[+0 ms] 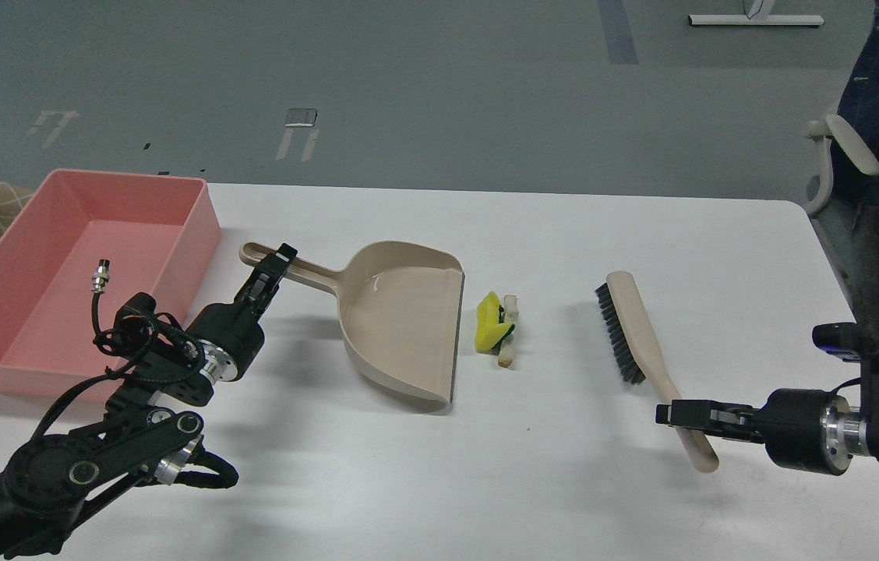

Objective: Sweep and dump garbage into bin
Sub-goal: 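Sweep the sponge and debris into the dustpan with the right gripper's brush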

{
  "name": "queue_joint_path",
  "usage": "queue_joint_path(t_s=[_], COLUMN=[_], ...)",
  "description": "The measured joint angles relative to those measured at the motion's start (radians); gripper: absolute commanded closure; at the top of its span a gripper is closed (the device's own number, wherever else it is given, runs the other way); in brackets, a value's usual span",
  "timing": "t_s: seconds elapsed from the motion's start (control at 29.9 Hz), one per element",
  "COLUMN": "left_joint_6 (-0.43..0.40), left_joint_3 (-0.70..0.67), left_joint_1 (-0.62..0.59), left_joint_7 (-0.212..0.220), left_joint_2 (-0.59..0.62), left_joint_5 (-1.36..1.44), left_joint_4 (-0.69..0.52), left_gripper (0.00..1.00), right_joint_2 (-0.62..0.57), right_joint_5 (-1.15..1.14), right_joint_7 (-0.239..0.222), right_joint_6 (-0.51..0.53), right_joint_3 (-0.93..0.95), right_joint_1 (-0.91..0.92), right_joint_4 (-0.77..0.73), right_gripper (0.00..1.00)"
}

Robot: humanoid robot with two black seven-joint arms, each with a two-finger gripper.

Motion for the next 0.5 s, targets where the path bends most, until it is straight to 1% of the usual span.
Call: queue_joint_path(t_s=[0.27, 0.5], left_joint_6=[0.000, 0.000], left_joint_3=[0.000, 0.000], left_joint_1=[0.008, 0.010], left_joint_7=[-0.033, -0.060], left_joint_2=[-0.003, -0.003], left_joint_5=[0.000, 0.000], left_joint_4=[0.000, 0.002], left_gripper=[1.00, 1.00], right_joint_2=[0.096, 0.155], right_joint_5=[-0.001, -0.001], right_joint_7=[-0.046, -0.066], right_joint_6=[0.000, 0.000], right_joint_3=[0.000, -0.001], right_joint_1=[0.011, 0.022], right_joint_4=[-0.006, -0.011], right_gripper=[1.00, 1.00])
